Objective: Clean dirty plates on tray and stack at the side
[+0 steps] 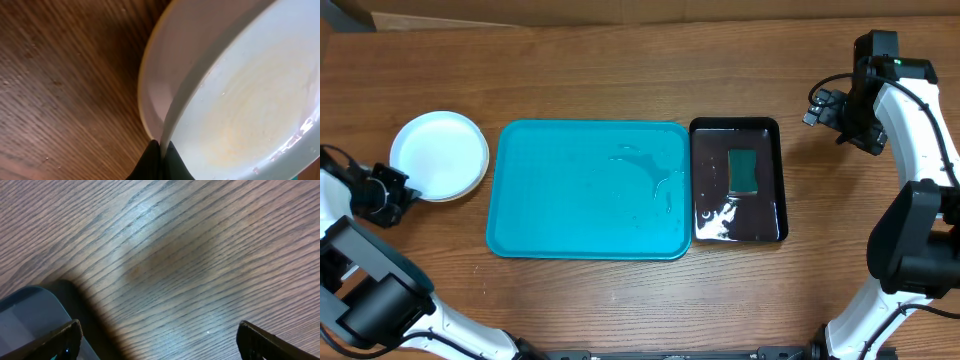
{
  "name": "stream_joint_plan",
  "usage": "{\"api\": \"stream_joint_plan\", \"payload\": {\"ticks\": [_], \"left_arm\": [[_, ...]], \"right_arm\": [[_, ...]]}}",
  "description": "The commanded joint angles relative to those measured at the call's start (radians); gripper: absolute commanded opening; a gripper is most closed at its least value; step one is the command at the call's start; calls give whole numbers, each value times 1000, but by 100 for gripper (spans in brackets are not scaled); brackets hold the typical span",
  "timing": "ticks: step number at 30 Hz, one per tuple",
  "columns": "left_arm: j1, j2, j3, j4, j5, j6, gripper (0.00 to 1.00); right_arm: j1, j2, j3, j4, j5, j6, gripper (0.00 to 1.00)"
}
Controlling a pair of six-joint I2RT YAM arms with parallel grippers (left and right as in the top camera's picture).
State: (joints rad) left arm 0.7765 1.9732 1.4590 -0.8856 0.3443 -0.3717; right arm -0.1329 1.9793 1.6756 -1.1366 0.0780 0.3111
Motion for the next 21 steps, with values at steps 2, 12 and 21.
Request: {"api": "stream_joint_plan", "payload": {"ticks": [2,12,21], "left_arm": [[-20,-15,-11,9,-80,-45,4],[-26,-15,-11,17,78,38,78],[-145,-19,-11,-4,259,184,84]], "right_arm": [[-3,-25,13,5,3,3,100],[-3,-25,13,5,3,3,100],[-3,-25,13,5,3,3,100]]}}
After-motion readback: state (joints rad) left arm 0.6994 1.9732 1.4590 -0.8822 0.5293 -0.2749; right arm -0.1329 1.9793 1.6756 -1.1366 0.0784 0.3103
